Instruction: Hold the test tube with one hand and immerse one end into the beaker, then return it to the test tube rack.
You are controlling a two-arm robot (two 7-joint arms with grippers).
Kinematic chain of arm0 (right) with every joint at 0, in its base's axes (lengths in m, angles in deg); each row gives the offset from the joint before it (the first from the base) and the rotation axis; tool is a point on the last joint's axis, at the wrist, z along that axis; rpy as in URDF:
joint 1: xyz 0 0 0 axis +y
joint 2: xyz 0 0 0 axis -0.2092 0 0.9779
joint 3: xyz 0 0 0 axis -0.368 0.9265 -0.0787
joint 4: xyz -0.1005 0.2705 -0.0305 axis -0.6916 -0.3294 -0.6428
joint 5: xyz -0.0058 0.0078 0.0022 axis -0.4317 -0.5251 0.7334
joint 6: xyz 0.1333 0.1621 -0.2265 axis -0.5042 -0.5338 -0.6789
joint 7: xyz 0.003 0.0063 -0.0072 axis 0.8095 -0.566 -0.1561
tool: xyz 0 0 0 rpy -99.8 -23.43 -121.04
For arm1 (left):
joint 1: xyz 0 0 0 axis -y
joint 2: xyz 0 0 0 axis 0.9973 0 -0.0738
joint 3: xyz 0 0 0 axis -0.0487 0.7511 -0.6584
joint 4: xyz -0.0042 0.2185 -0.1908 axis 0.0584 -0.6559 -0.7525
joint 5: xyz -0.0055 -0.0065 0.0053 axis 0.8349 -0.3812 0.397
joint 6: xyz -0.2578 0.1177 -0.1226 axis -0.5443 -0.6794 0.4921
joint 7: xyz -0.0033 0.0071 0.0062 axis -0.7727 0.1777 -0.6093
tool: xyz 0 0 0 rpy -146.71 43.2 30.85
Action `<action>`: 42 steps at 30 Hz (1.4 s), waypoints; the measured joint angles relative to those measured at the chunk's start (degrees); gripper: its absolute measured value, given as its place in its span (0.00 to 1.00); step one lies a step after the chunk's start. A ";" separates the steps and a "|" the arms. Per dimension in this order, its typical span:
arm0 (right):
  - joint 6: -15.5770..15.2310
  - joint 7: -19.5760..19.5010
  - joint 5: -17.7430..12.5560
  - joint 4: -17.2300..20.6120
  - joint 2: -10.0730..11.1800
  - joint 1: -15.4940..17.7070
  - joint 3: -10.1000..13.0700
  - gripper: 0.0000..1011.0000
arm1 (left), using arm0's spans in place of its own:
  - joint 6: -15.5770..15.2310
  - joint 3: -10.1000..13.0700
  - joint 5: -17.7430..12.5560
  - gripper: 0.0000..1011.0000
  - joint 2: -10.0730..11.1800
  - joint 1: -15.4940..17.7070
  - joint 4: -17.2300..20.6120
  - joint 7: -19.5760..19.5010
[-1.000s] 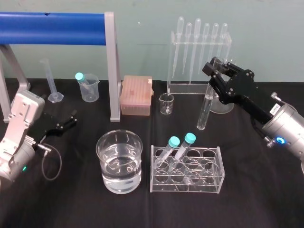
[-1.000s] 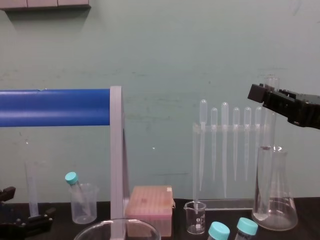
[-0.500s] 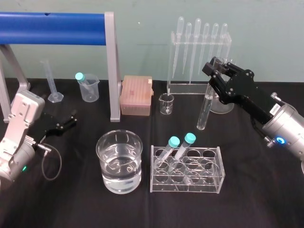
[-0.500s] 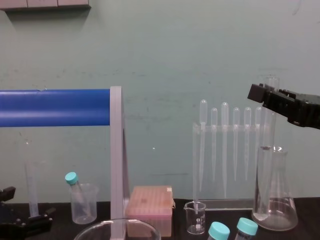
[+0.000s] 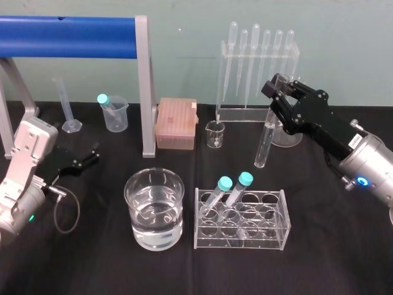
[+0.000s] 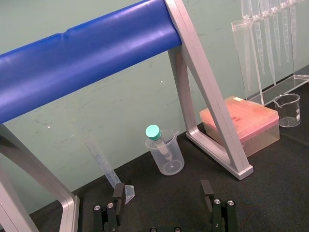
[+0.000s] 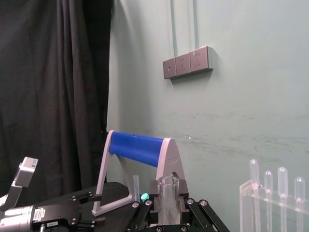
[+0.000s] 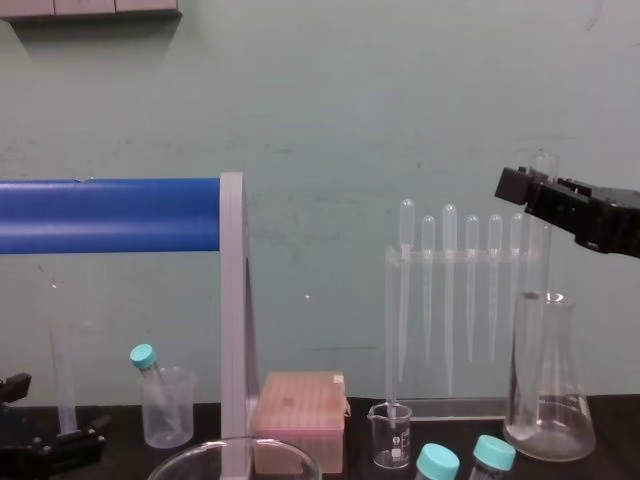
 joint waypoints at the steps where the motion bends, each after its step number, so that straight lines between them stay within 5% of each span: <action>1: 0.00 0.26 -0.01 -0.01 -0.08 -0.28 -0.10 0.22 | 0.00 0.00 0.00 0.99 0.00 0.00 0.00 0.00; 15: 0.65 8.40 -3.32 -1.16 -3.34 -6.92 -4.97 0.23 | 0.00 0.00 0.00 0.99 0.00 0.00 0.00 0.00; 24: -0.50 13.79 -3.77 -3.27 -6.50 -12.13 -11.94 0.22 | 0.00 0.00 0.00 0.99 0.00 0.00 0.00 0.00; 42: -0.34 15.05 -0.51 -9.51 -9.37 -15.57 -19.82 0.23 | -0.01 0.00 0.00 0.99 0.00 0.00 0.00 0.00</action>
